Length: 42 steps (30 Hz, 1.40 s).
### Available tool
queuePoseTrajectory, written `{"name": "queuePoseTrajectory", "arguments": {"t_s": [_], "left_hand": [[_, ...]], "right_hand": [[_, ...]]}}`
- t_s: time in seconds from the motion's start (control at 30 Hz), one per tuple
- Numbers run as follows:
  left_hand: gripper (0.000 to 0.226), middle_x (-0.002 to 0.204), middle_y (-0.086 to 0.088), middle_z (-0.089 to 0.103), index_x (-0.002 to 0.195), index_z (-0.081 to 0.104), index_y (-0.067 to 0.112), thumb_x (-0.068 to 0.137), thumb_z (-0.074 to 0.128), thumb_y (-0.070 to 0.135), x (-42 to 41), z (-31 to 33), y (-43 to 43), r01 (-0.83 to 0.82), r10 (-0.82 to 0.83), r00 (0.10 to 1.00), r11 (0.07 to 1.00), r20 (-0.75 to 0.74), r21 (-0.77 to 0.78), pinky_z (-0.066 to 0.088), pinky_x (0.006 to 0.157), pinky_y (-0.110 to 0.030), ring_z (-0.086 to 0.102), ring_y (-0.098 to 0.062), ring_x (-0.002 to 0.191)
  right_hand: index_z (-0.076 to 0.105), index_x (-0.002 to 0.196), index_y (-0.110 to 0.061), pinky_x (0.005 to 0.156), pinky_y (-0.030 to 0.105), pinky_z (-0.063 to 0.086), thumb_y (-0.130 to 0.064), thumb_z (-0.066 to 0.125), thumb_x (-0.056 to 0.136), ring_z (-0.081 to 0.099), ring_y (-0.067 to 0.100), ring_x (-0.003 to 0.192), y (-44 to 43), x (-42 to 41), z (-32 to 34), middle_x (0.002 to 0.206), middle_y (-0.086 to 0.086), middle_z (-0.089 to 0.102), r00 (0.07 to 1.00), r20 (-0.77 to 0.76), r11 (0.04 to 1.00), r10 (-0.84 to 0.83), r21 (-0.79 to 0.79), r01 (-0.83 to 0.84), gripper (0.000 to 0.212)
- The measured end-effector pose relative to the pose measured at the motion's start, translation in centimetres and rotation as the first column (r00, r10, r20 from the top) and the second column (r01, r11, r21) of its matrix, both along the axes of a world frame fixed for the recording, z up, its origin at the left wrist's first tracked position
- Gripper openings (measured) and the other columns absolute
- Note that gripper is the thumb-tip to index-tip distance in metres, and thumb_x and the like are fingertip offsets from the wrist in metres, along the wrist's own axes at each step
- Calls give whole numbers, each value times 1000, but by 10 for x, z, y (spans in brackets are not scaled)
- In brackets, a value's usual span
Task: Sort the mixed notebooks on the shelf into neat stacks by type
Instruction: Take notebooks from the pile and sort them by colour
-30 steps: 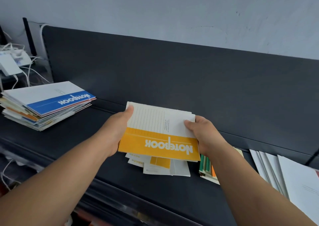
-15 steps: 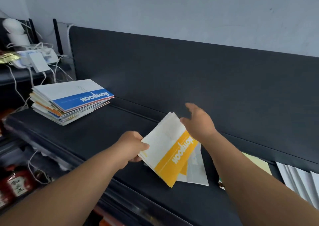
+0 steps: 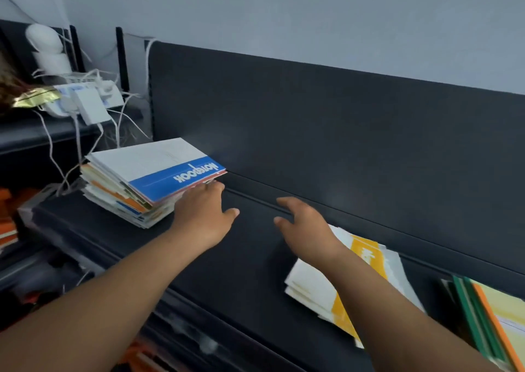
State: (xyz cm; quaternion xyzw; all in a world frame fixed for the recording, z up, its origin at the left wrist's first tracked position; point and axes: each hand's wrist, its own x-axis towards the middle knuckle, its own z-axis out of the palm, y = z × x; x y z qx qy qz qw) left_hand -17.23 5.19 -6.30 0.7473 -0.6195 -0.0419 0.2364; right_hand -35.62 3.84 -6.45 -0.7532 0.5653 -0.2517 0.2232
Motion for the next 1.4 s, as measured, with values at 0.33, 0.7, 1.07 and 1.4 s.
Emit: {"name": "queuePoseTrajectory", "arguments": {"t_s": [0.33, 0.7, 1.07, 1.4], "left_hand": [[58, 138, -8, 48, 136, 43, 15, 90, 54, 48, 194, 20, -63, 12, 8, 966, 997, 260, -74, 30, 107, -39, 40, -27, 130], [52, 109, -3, 64, 117, 53, 17, 94, 30, 58, 257, 14, -101, 114, -151, 927, 985, 342, 127, 40, 95, -40, 56, -23, 105], [47, 89, 7, 56, 111, 53, 21, 97, 24, 55, 241, 14, -89, 278, -300, 897, 954, 326, 113, 38, 97, -38, 48, -14, 90], [41, 118, -2, 62, 138, 39, 23, 101, 33, 39, 237, 23, -92, 334, -338, 941, 932, 6, 141, 48, 87, -37, 58, -21, 104]], "right_hand": [[42, 140, -16, 90, 34, 50, -42, 55, 96, 60, 17, 105, -61, 182, -22, 127, 1, 57, 786, 536, 871, -309, 491, 8, 52], [60, 110, -10, 72, 43, 59, -29, 62, 95, 74, 28, 85, -83, 241, -28, 93, 11, 76, 370, 647, 674, -667, 735, -70, 25], [60, 108, -9, 74, 48, 59, -15, 76, 82, 73, 32, 84, -77, 231, -32, 92, 14, 76, 303, 609, 649, -733, 759, 44, 31], [59, 110, -12, 53, 40, 58, -9, 71, 84, 74, 31, 70, -66, 214, -37, 93, 16, 76, 204, 668, 675, -716, 736, -45, 28]]}}
